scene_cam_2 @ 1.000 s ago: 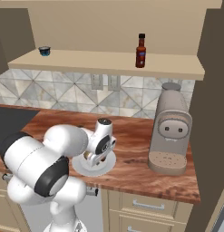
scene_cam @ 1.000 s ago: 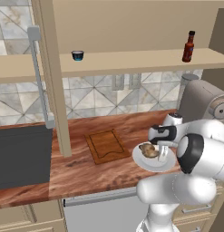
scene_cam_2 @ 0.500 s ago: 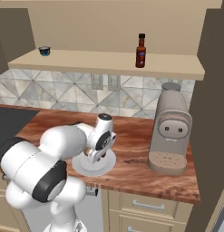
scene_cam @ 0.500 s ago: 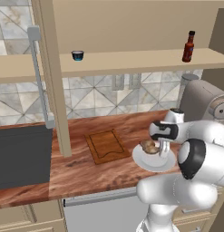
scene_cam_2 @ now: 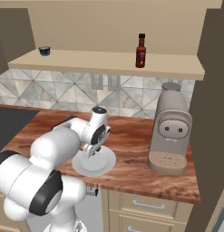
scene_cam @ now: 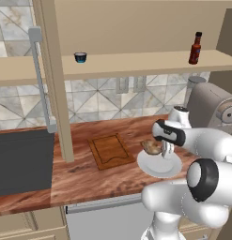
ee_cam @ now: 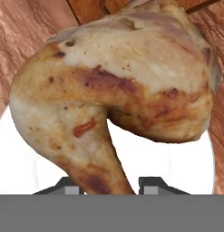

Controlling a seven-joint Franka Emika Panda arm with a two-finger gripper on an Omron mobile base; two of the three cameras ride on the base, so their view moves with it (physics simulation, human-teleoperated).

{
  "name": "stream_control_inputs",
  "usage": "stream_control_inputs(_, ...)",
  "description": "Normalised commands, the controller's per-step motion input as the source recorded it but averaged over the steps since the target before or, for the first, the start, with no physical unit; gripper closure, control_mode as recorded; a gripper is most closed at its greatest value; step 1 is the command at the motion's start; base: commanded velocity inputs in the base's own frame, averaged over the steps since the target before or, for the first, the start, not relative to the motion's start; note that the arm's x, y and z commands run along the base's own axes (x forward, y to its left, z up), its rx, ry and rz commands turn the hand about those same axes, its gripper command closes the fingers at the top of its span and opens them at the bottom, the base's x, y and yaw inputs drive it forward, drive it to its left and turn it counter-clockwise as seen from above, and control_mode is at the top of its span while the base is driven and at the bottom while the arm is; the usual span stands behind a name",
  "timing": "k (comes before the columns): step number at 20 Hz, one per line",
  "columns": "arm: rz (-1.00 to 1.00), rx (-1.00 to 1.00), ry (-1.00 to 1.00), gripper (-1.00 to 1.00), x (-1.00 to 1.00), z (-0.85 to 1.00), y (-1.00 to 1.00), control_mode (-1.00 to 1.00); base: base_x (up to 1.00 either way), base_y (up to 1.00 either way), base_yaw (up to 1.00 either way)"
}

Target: Pick the chicken drumstick from the plate and place it on the cutting board. Then pick the condiment bottle from the cabinet and place it next to the cutting board.

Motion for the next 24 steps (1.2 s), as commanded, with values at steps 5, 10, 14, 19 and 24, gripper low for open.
stream_control_inputs(5,0.04,0.00,0.00,1.00,0.00,0.17,0.41,-1.00,0.00,0.00,0.00)
stream_control_inputs(10,0.02,0.02,0.00,1.00,0.00,0.14,0.39,-1.00,0.00,0.00,0.00)
stream_control_inputs(14,0.01,0.04,0.01,1.00,0.02,0.16,0.37,-1.00,0.00,0.00,0.00)
stream_control_inputs(19,0.00,0.04,0.02,1.00,0.06,0.13,0.42,-1.00,0.00,0.00,0.00)
stream_control_inputs(24,0.00,0.03,0.03,1.00,0.08,0.03,0.46,-1.00,0.00,0.00,0.00)
